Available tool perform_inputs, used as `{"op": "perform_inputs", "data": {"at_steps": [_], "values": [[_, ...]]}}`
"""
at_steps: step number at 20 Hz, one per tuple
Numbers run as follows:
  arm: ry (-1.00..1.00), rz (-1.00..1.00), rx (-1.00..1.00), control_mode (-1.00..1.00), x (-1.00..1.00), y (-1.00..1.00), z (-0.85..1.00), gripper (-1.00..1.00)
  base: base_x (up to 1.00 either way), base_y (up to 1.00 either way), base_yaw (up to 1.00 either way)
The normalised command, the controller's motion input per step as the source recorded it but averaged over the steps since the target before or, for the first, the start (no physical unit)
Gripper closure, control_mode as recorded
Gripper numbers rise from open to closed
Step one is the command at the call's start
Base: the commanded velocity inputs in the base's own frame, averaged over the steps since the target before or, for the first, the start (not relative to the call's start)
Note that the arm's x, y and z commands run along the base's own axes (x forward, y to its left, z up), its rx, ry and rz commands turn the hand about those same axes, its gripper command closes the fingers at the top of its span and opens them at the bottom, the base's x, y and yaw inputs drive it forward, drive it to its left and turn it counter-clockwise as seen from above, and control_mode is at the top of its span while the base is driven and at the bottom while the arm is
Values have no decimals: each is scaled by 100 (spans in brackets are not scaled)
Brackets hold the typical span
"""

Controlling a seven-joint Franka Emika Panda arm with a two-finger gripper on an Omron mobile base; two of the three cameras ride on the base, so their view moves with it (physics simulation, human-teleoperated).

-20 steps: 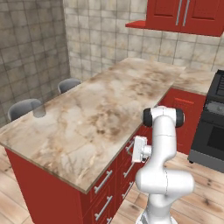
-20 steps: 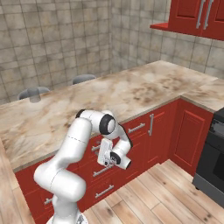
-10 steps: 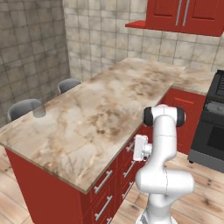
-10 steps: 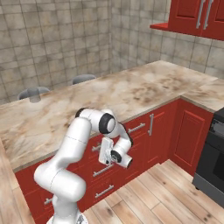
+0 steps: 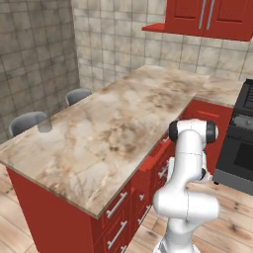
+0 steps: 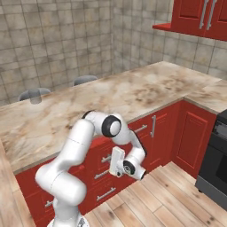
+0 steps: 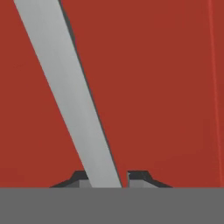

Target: Take a straw from the drawer in front and place it inside the glass cup on the dining counter.

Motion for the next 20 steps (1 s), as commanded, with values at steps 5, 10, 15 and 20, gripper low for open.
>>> {"op": "perform_inputs", "data": {"at_steps": [5, 10, 15, 20], "values": [[-1, 4, 0, -100, -48, -100, -7, 100, 0, 0, 0], [0, 5, 0, -100, -43, -100, -6, 100, 0, 0, 0], [0, 6, 0, -100, -38, -100, -9, 100, 0, 0, 0], [-1, 6, 0, -100, -36, -100, -15, 100, 0, 0, 0]]}}
